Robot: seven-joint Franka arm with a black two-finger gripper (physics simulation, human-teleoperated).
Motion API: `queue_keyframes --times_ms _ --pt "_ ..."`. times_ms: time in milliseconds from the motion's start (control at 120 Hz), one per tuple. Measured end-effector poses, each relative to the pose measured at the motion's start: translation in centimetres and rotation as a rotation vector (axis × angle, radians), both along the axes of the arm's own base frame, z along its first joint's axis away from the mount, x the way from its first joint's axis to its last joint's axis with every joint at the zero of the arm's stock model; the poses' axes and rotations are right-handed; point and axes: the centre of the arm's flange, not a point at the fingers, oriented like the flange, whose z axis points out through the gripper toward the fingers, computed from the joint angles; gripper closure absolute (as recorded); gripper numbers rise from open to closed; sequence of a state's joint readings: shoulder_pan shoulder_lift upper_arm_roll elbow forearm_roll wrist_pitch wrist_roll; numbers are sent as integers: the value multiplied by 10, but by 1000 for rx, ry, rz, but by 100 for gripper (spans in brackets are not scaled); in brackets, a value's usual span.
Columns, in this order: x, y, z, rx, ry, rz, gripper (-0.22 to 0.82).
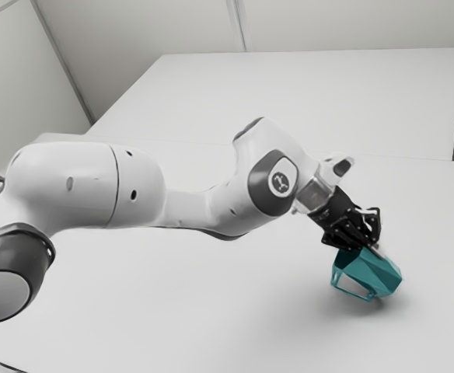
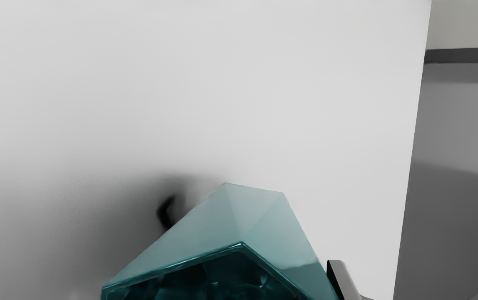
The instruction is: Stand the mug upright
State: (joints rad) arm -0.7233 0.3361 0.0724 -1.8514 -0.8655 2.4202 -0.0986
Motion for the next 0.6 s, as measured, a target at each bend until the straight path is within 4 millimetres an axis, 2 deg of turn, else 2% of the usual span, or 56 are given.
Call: queue_keyframes --times_ms 142,275,425,600 --pt "19 49 26 114 -44 -30 78" --pt "31 92 42 267 -75 -75 78" --pt "43 139 46 440 -79 -100 78" --pt "62 211 49 601 -70 -79 78"
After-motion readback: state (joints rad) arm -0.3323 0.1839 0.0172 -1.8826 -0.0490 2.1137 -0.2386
